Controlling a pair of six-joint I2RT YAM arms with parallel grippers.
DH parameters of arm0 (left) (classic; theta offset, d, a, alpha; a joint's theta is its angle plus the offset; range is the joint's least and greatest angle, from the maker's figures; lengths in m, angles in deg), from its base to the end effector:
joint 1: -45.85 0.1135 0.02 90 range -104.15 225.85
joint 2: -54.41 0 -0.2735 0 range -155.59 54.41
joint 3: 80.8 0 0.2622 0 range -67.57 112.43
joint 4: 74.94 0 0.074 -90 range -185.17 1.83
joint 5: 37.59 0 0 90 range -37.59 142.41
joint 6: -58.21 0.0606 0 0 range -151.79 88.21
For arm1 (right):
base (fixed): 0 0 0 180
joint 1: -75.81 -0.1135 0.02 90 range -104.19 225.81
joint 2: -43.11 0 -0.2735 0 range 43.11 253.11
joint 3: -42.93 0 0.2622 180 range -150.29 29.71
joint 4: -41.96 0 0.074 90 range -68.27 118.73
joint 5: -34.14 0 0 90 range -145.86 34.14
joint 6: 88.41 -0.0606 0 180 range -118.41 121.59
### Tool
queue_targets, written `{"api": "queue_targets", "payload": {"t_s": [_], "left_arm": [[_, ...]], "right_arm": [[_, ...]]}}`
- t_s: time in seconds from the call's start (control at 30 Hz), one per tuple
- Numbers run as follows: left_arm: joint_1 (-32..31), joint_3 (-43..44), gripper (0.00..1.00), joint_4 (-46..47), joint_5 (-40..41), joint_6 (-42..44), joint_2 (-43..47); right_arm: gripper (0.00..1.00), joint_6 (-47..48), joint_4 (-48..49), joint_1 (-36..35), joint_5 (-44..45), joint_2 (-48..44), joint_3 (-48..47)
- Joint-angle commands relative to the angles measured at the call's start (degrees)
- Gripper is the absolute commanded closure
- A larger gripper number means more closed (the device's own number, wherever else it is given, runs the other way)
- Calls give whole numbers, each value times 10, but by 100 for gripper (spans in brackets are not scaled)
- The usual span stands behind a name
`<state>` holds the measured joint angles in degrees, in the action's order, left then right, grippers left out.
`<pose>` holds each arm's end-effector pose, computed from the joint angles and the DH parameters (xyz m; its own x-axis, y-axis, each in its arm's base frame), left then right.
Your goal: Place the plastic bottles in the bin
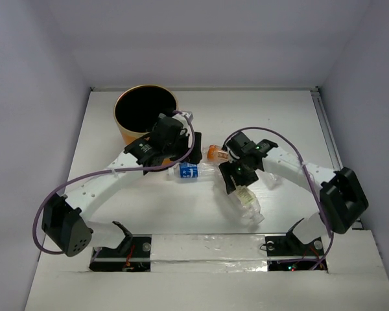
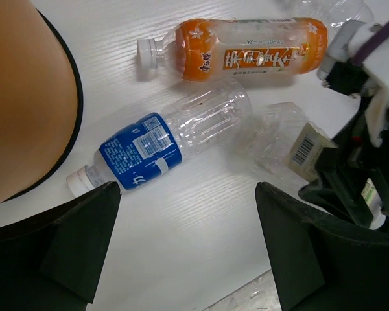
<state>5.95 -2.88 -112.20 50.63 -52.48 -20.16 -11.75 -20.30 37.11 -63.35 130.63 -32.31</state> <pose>0.2448 -0.2071 0.3174 -0.6339 0.0697 -0.7703 0.4671 0.8283 -0.3094 0.2293 0.1938 0.2017 -0.8812 -0.4128 -0.2304 -0.4560 0.8708 0.1838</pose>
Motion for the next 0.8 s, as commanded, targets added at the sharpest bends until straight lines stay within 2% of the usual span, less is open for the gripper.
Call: {"api": "queue_targets", "payload": {"t_s": [0.0, 0.17, 0.37, 0.5, 0.63, 0.77], "left_arm": [[3, 27, 16, 20, -5, 33, -7], [3, 30, 16, 34, -34, 92, -11], [-7, 23, 18, 40, -65, 151, -24], [-29, 18, 19, 52, -84, 181, -47], [-54, 20, 18, 58, -71, 201, -73], [-61, 27, 18, 67, -46, 204, -106]], "right_arm": [[55, -26, -6, -1, -28, -66, 19], [55, -72, -47, -1, -31, -164, 2], [55, -160, -42, -1, -31, -269, -30], [54, -186, -85, -1, 81, -299, -81], [54, -208, -109, -1, 166, -316, -135], [55, -217, -101, -1, 194, -339, -158]]}}
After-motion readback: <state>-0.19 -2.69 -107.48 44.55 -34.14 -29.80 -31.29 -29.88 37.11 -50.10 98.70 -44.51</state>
